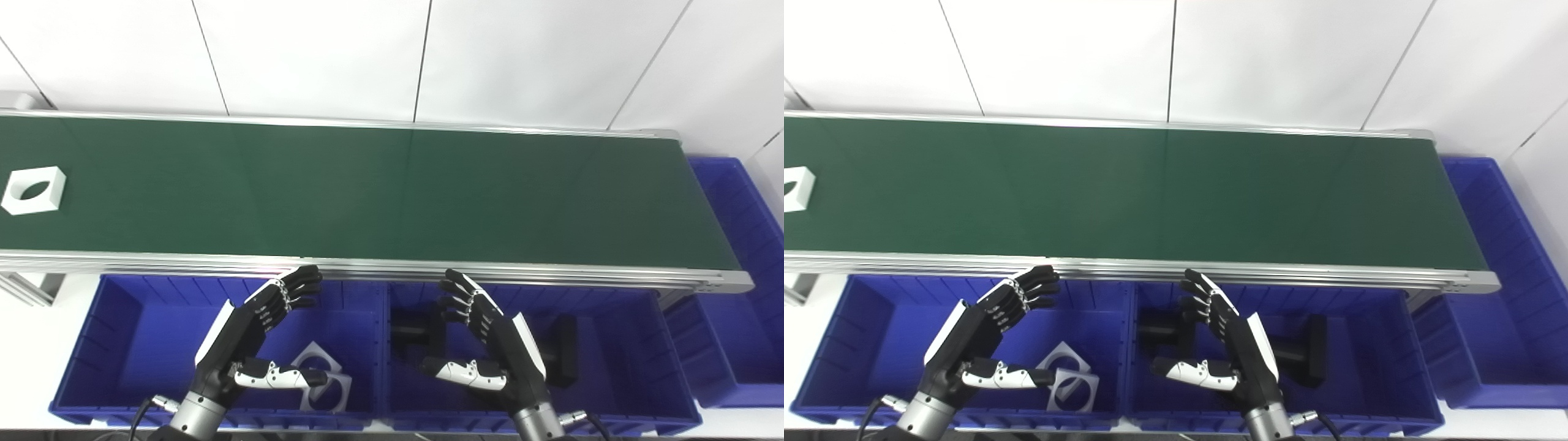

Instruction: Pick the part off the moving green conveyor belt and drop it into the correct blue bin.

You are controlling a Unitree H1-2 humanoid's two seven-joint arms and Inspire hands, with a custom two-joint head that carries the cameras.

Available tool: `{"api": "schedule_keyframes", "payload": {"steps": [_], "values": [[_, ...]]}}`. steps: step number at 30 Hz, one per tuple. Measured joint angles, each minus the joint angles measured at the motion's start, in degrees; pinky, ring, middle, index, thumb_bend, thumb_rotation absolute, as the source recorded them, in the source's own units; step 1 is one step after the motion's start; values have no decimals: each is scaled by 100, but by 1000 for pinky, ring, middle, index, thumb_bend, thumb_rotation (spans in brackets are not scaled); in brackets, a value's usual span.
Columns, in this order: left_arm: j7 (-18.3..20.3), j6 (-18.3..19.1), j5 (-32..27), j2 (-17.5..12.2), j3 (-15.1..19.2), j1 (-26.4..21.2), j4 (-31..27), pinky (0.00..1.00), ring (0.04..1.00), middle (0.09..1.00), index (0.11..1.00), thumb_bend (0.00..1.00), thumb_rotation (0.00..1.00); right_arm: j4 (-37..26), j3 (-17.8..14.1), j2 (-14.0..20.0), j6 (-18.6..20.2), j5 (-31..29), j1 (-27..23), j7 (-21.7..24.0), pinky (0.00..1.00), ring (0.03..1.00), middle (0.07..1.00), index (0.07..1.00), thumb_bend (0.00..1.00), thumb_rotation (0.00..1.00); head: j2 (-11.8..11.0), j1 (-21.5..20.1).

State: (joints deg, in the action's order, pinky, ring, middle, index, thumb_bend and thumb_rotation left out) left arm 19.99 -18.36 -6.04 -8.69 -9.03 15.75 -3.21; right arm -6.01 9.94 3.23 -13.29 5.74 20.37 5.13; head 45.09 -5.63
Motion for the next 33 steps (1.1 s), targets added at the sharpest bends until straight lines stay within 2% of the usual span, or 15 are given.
{"api": "schedule_keyframes", "payload": {"steps": [21,22,24,27,29,31,33], "values": [[0,-18,7,2,0,-27,17,762,804,837,835,847,79,2,-1,-3,-3,-16,-2,1,735,800,841,884,818,270,-53,-97],[-1,-24,12,2,0,-33,17,759,802,835,834,848,81,7,-2,-6,-4,-16,-3,1,732,799,841,884,818,274,-88,86],[-10,-55,22,4,2,-45,26,755,802,834,832,846,72,48,-6,-6,-8,-28,-13,3,731,803,845,889,813,265,-88,88],[-53,-122,76,62,-14,-53,55,758,801,834,827,857,102,180,-39,54,-156,-148,-23,36,747,818,857,896,780,228,-368,1376],[-115,-125,193,181,-64,-46,77,756,801,831,823,859,116,191,-90,150,-300,-279,-12,69,761,822,857,901,763,205,-413,1494],[-186,-125,348,281,-130,-34,76,760,804,832,821,856,114,189,-177,250,-329,-392,-5,78,775,830,863,909,735,175,-649,1976],[-225,-128,488,386,-222,-22,77,758,805,835,822,850,111,186,-226,309,-332,-451,6,77,771,828,864,910,719,145,-650,1978]]}}
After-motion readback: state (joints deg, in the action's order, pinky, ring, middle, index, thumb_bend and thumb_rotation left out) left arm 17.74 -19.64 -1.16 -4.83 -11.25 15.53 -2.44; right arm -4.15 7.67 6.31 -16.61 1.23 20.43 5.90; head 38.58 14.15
